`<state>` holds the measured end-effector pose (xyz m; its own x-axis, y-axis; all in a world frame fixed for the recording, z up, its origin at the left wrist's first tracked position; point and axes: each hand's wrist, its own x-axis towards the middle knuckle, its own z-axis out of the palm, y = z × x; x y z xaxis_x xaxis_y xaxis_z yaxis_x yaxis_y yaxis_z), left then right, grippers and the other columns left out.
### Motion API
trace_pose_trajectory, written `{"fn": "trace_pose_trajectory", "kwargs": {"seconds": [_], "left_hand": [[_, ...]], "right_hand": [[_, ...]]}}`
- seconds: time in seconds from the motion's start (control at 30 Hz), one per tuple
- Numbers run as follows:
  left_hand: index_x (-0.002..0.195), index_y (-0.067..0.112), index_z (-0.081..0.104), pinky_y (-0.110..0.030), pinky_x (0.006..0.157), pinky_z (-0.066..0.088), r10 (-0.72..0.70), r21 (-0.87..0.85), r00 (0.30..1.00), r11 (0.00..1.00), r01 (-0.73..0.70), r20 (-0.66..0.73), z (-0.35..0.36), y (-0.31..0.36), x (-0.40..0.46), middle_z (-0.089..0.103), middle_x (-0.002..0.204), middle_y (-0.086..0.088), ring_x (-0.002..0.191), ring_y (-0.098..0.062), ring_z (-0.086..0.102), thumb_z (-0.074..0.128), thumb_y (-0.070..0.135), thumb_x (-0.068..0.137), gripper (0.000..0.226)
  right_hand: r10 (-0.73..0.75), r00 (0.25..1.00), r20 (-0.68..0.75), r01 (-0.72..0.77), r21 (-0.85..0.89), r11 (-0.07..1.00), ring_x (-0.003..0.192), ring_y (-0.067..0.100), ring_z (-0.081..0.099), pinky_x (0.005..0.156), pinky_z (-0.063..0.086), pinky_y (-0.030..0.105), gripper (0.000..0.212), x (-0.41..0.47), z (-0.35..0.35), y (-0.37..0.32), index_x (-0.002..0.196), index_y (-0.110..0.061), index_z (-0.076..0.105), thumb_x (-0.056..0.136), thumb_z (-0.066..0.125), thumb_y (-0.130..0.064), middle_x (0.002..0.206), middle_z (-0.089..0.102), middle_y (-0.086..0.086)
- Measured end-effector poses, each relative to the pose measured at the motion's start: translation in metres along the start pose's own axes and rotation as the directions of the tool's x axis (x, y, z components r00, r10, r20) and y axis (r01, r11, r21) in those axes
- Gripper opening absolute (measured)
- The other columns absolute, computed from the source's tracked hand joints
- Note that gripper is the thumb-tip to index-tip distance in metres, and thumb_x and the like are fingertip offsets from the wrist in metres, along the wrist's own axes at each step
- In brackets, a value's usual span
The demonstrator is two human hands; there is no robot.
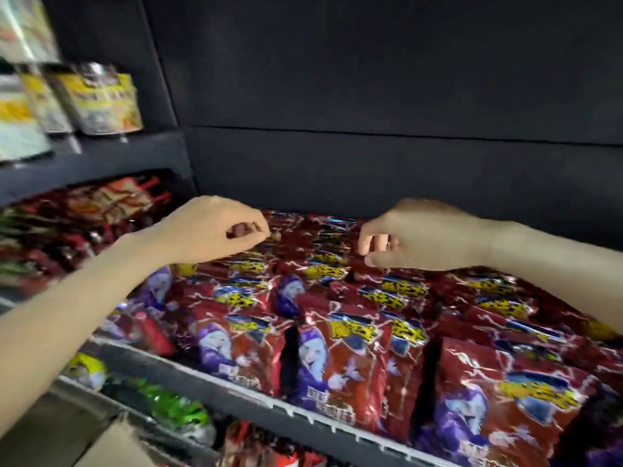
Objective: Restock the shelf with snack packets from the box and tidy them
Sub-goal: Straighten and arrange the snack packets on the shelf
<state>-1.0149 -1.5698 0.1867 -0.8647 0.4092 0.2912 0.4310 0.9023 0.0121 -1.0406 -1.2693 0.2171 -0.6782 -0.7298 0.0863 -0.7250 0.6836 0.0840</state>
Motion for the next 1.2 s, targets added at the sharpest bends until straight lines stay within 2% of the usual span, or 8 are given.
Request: {"fn": "trace_pose_trajectory", "kwargs": {"seconds": [0.17,0.27,0.47,0.6,0.8,0.93,1.07,1.2], "left_hand": [[0.096,0.037,0.064,-0.032,0.079,0.051,-0.143,-0.097,0.989,0.986,0.138,-0.037,0.003,-0.093,-0.05,0.06,0.09,0.021,0.082,0.006,0.058,0.062,0.025,0.089,0.014],[0.097,0.039,0.061,-0.035,0.085,0.048,-0.184,-0.145,0.983,0.972,0.183,0.005,0.006,-0.138,-0.064,0.06,0.094,0.013,0.087,0.004,0.056,0.063,0.021,0.089,0.02],[0.114,0.041,0.058,-0.029,0.099,0.041,-0.137,-0.18,0.981,0.97,0.161,0.141,0.01,-0.189,-0.085,0.054,0.114,0.019,0.106,0.002,0.053,0.064,0.038,0.085,0.029],[0.131,0.036,0.049,-0.02,0.105,0.03,-0.046,-0.165,0.967,0.982,0.09,0.252,0.019,-0.203,-0.088,0.045,0.127,0.019,0.119,0.003,0.04,0.069,0.025,0.083,0.053],[0.128,0.038,0.043,-0.026,0.094,0.042,-0.115,-0.088,0.934,0.984,0.153,0.338,0.039,-0.216,-0.096,0.04,0.127,0.021,0.11,0.001,0.046,0.073,0.044,0.077,0.059],[0.123,0.034,0.045,-0.023,0.09,0.041,-0.11,-0.06,0.943,0.989,0.135,0.315,0.048,-0.215,-0.092,0.047,0.123,0.018,0.107,-0.002,0.047,0.072,0.046,0.077,0.054],[0.128,0.036,0.046,-0.034,0.096,0.043,-0.137,-0.015,0.935,0.989,0.15,0.328,0.062,-0.221,-0.096,0.05,0.133,0.016,0.119,-0.009,0.049,0.067,0.05,0.08,0.054],[0.125,0.038,0.052,-0.027,0.087,0.043,-0.14,-0.102,0.951,0.979,0.174,0.276,0.063,-0.226,-0.097,0.056,0.127,0.017,0.1,0.0,0.05,0.066,0.049,0.081,0.047]], "right_hand": [[-0.065,0.996,-0.067,0.07,0.075,0.995,0.085,0.01,0.058,0.07,0.042,0.027,0.018,0.071,0.012,-0.055,0.106,-0.032,0.064,0.092,0.054,-0.034,0.098,0.066,-0.01],[-0.05,0.997,-0.066,0.059,0.144,0.988,0.086,0.006,0.059,0.077,0.05,0.028,0.02,0.109,0.019,-0.08,0.111,-0.033,0.063,0.092,0.056,-0.034,0.103,0.067,-0.014],[-0.096,0.995,0.003,0.093,0.199,0.976,0.09,0.003,0.06,0.082,0.049,0.028,0.024,0.167,0.045,-0.115,0.115,-0.031,0.062,0.092,0.058,-0.032,0.107,0.066,-0.014],[-0.101,0.993,0.054,0.089,0.191,0.978,0.087,0.004,0.06,0.08,0.051,0.031,0.023,0.185,0.061,-0.123,0.115,-0.028,0.063,0.095,0.054,-0.029,0.107,0.067,-0.013],[-0.114,0.988,0.104,0.086,0.242,0.966,0.083,0.006,0.06,0.076,0.05,0.028,0.043,0.213,0.072,-0.143,0.11,-0.021,0.063,0.086,0.057,-0.057,0.099,0.067,-0.011],[-0.205,0.971,0.126,0.186,0.148,0.971,0.088,0.013,0.053,0.069,0.045,0.03,0.043,0.221,0.079,-0.159,0.112,-0.02,0.056,0.084,0.063,-0.052,0.102,0.06,-0.006],[-0.251,0.964,0.093,0.233,0.171,0.957,0.087,0.011,0.052,0.068,0.046,0.03,0.036,0.216,0.074,-0.162,0.112,-0.024,0.055,0.085,0.064,-0.047,0.099,0.057,-0.009],[-0.177,0.978,0.109,0.164,0.123,0.979,0.086,0.015,0.057,0.071,0.05,0.034,0.038,0.22,0.082,-0.164,0.108,-0.025,0.053,0.085,0.06,-0.054,0.098,0.061,-0.007]]}}
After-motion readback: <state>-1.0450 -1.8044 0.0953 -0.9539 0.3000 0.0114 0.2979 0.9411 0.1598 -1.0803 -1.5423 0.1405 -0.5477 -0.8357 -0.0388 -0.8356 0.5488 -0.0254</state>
